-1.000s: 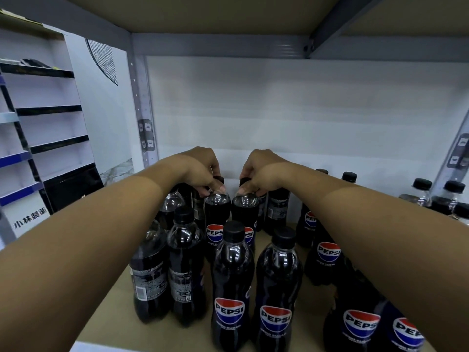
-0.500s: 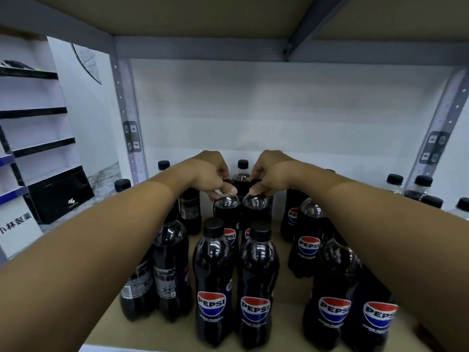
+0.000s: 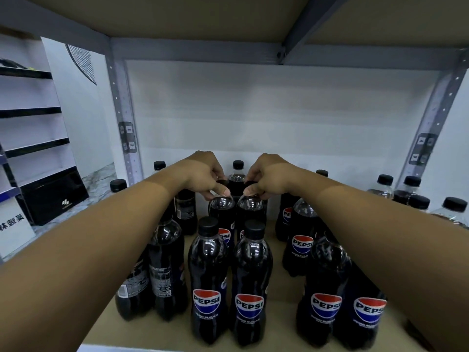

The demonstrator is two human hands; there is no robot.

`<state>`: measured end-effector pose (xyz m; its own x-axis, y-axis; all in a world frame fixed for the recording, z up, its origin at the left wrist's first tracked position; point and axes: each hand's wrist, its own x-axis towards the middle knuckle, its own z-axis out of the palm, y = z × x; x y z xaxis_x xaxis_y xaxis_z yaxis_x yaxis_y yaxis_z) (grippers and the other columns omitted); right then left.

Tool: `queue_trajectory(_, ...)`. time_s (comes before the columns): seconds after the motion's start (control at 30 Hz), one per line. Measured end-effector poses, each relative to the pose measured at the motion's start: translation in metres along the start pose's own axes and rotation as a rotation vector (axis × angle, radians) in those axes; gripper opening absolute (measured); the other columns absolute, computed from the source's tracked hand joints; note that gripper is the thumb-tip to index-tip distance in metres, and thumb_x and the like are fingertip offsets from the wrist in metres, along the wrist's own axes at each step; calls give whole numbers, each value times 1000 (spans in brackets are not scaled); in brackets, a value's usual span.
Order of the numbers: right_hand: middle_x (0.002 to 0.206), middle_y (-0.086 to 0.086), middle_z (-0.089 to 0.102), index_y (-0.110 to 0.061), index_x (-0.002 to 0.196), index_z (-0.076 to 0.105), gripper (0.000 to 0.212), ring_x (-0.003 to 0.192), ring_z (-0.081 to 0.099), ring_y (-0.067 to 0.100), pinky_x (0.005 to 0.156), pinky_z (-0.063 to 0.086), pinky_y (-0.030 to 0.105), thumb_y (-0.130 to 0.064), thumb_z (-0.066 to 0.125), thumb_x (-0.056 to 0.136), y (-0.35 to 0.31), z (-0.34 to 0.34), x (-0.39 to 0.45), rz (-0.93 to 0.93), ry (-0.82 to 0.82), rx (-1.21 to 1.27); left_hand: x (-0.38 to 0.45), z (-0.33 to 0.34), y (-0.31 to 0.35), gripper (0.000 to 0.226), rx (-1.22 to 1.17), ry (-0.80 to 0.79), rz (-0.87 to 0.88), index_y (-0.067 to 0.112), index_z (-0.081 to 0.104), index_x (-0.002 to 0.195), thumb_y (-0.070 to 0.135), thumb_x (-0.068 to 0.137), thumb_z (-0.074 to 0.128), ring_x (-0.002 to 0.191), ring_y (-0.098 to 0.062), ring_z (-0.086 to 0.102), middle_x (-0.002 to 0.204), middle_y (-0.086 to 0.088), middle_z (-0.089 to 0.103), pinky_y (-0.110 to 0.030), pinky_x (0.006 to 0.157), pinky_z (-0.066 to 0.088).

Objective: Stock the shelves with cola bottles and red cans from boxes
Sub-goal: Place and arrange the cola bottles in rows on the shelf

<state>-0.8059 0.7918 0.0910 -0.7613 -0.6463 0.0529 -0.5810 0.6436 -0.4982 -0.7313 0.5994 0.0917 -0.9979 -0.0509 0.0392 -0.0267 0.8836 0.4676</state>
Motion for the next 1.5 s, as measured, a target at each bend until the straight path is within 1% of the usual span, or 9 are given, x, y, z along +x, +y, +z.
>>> queue_trajectory(0.1, 101, 11, 76, -6, 117, 72, 41, 84, 77, 27, 84, 63, 40, -18, 86, 80, 3, 2, 2, 8, 13, 52, 1, -1, -2, 47, -18, -20, 11, 8, 72, 119, 29, 80, 89, 73, -18, 79, 89, 2, 78, -32, 92, 60)
queue_trajectory(0.4, 99, 9, 77, -9, 114, 72, 37, 90, 76, 27, 87, 62, 41, -18, 85, 81, 6, 1, 0, 36, -12, 147, 1, -2, -2, 52, -6, -24, 9, 14, 69, 125, 36, 81, 87, 72, -16, 78, 89, 12, 69, -21, 85, 56)
queue_trajectory(0.63, 101, 10, 76, -8, 115, 72, 37, 92, 75, 24, 85, 62, 38, -17, 85, 81, 2, 0, -6, 37, -32, 174, 3, 0, -11, 58, -34, -42, 9, 13, 67, 128, 39, 80, 87, 76, -17, 79, 101, 5, 72, -34, 88, 62)
queue_trajectory(0.83, 106, 9, 72, -9, 115, 71, 35, 96, 72, 22, 77, 64, 34, -28, 79, 88, -3, -11, -2, 65, -95, 171, 12, -8, -9, 45, -43, -65, 8, 24, 74, 108, 59, 80, 80, 80, -15, 78, 101, 1, 77, -38, 81, 64)
queue_trajectory(1.03, 91, 14, 76, -3, 99, 75, 21, 75, 76, 25, 66, 62, 26, -22, 76, 91, 14, -33, 30, 38, 213, 62, 47, -21, -1, 21, 98, 102, 95, 17, 76, 103, 36, 95, 73, 79, -12, 72, 96, -2, 76, -31, 74, 62)
queue_trajectory(1.17, 114, 14, 72, 0, 112, 72, 43, 105, 67, 28, 89, 54, 33, -33, 79, 87, 24, -41, 60, 59, 246, -230, 84, -23, 5, 39, 194, 110, 51, 15, 74, 118, 43, 91, 76, 94, -19, 65, 114, -4, 72, -31, 85, 53)
queue_trajectory(1.3, 123, 14, 66, -1, 122, 64, 58, 114, 62, 30, 99, 52, 40, -45, 77, 86, 36, -37, 84, 97, 152, -326, 112, -13, 7, 57, 305, 63, -14, 10, 66, 131, 49, 91, 73, 115, -28, 63, 128, -7, 67, -40, 100, 52)
queue_trajectory(1.37, 117, 14, 67, -1, 118, 65, 55, 109, 64, 30, 95, 53, 39, -45, 76, 87, 40, -35, 92, 83, 124, -352, 122, -8, 5, 59, 373, 30, -37, 7, 65, 130, 52, 92, 71, 114, -28, 64, 126, -10, 68, -40, 97, 53)
queue_trajectory(1.5, 84, 13, 70, 0, 93, 69, 43, 64, 56, 22, 77, 55, 38, -42, 76, 89, 46, -35, 104, 71, 109, -427, 134, -4, 7, 47, 391, 17, -52, 2, 74, 105, 47, 94, 70, 76, -22, 70, 85, -11, 75, -28, 65, 50)
